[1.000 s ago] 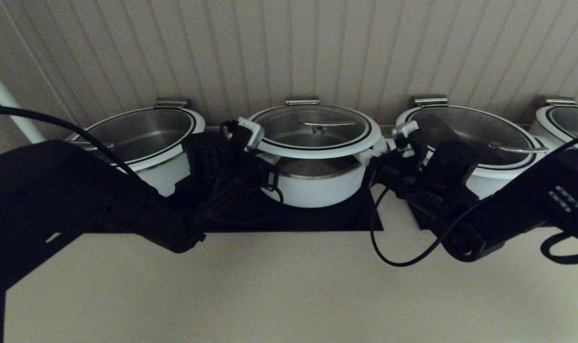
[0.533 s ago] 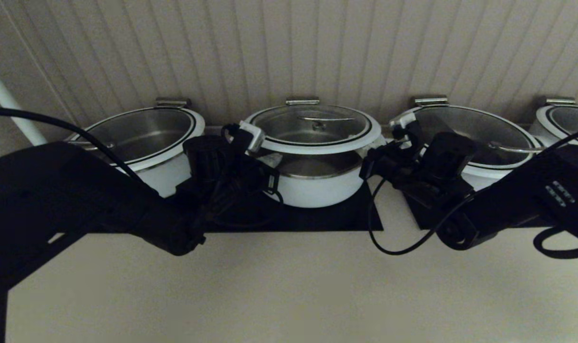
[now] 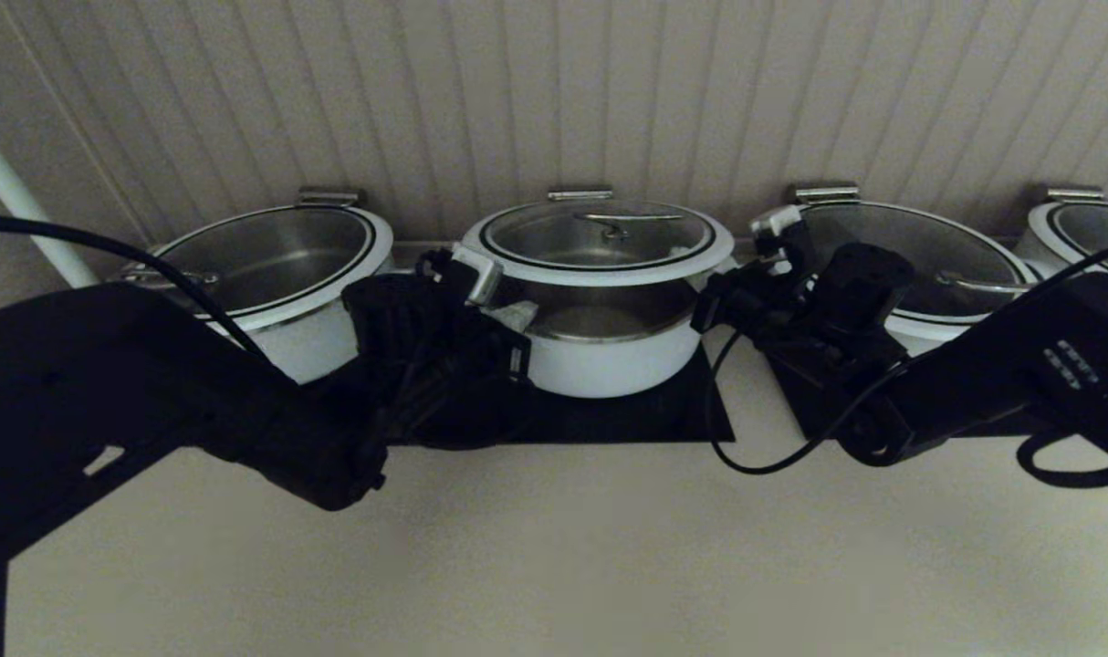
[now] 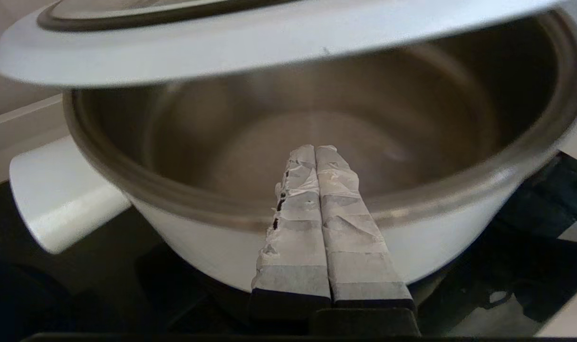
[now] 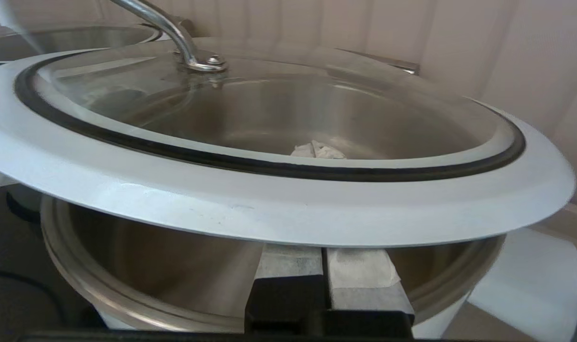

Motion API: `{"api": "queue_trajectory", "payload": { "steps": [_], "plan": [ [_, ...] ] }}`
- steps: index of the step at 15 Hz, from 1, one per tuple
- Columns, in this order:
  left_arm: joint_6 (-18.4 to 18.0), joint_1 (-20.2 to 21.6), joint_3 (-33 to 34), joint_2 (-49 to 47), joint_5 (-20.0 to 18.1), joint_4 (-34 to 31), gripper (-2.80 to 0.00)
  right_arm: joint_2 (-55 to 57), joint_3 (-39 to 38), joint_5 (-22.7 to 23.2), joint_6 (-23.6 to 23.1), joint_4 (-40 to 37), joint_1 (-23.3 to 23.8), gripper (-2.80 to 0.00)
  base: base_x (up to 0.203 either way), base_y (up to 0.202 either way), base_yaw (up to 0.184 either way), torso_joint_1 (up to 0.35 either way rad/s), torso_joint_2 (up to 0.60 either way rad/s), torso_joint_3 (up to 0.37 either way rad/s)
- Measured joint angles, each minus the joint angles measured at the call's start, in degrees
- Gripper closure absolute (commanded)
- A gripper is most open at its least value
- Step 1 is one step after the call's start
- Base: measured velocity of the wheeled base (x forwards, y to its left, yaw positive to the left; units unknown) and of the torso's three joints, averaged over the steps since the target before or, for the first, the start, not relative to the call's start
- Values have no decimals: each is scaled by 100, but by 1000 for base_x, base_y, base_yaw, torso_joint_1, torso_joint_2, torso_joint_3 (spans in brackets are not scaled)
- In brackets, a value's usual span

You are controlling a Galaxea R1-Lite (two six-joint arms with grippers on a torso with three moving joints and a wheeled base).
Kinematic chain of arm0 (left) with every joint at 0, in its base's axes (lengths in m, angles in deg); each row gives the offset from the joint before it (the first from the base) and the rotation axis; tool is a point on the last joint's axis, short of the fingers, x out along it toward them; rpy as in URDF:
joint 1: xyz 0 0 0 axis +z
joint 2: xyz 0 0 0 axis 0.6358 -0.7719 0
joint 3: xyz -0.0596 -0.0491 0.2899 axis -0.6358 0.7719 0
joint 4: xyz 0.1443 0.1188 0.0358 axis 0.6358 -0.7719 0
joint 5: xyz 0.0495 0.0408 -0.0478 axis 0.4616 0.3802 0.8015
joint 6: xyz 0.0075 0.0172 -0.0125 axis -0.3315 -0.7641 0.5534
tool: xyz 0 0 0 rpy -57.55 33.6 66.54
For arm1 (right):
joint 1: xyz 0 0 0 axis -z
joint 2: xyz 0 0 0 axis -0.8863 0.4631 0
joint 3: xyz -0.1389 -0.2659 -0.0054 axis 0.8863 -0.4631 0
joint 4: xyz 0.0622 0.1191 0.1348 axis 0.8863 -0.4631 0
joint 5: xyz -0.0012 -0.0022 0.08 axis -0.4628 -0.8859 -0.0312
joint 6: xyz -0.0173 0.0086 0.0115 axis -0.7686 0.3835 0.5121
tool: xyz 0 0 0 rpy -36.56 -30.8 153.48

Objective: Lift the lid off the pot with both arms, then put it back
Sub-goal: Open the pot lid completely

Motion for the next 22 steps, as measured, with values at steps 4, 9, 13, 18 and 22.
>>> {"api": "queue_trajectory", "payload": {
  "steps": [4,9,13,18,22],
  "plan": [
    [-6,0,132,91,-2,-21,0,2,26,0,2,2,21,0,0,0,0,0,0,0],
    [-27,0,205,235,-8,-108,0,30,162,7,9,-4,36,0,0,0,0,0,0,0],
    [-103,-9,450,457,-19,-122,0,30,184,6,10,-2,51,0,0,0,0,0,0,0],
    [-133,-9,727,935,-13,-254,0,30,212,7,9,-6,51,0,0,0,0,0,0,0],
    [-134,7,1209,1526,5,-306,0,28,230,6,6,-9,52,0,0,0,0,0,0,0]
  ]
}}
